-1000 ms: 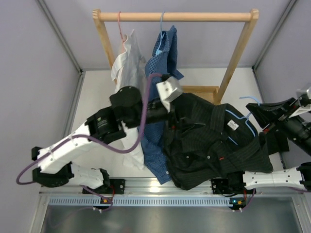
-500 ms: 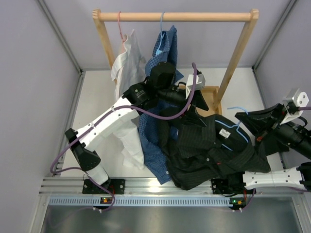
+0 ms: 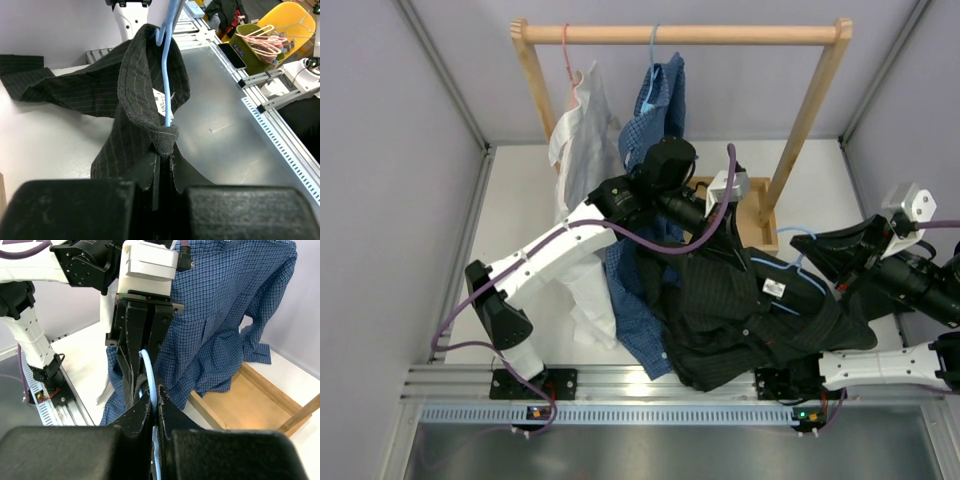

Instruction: Place the shirt on the hanger

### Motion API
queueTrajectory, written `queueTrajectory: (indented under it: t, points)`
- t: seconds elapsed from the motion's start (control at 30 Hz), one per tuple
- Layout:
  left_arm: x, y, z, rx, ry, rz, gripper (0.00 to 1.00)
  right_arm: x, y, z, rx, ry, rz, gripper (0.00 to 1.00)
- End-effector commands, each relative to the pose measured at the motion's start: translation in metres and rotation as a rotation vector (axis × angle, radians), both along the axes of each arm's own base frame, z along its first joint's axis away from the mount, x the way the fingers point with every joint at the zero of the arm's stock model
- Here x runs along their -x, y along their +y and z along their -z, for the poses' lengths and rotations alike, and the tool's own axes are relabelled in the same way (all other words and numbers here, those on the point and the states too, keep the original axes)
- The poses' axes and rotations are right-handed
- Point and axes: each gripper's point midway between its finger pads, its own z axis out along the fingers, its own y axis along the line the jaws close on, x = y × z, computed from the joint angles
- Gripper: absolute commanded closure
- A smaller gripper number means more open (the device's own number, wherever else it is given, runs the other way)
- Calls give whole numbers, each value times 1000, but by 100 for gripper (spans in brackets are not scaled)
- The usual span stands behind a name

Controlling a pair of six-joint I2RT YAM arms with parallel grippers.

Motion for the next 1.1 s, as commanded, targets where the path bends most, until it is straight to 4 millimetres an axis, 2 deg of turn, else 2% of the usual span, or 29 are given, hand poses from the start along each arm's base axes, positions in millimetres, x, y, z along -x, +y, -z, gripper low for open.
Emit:
queueTrajectory:
  t: [0.0,0.07,0.13,0.2,0.23,0.33,0.37,0.43,0.47,0.53,0.63,0.8,0.97,1.07]
  points:
    - [4,3,-2,37,-49,11,100,0,7,-17,-77,-3,-7,100]
    - [6,6,-1,40,-56,14,100,1,2,-15,-89,1,-6,98]
    - [8,8,-1,45,-62,18,100,5,-6,-9,-103,16,-20,73]
    - [11,12,-6,56,-65,28,100,8,-14,-1,-109,47,-28,39]
    - [12,14,-7,60,-67,33,100,10,-26,2,-122,60,-28,34]
    - [19,22,-11,73,-71,49,100,15,-51,29,-83,134,-25,32]
    - [22,25,-15,82,-77,50,100,18,-60,45,-24,163,-27,32]
    - [25,29,-16,86,-80,55,100,28,-61,62,22,231,-58,32]
    - [28,32,-20,99,-89,63,100,31,-63,78,77,272,-58,32]
    - [33,37,-22,108,-91,79,100,38,-55,97,164,311,-87,30]
    - [39,45,-31,127,-104,83,100,47,-49,115,232,330,-136,30]
    - [41,47,-33,126,-98,81,100,65,-41,111,202,284,-277,32]
    - [41,47,-33,123,-91,86,100,81,-23,120,234,280,-390,34]
    - [39,45,-33,117,-90,74,100,83,-20,114,209,266,-409,33]
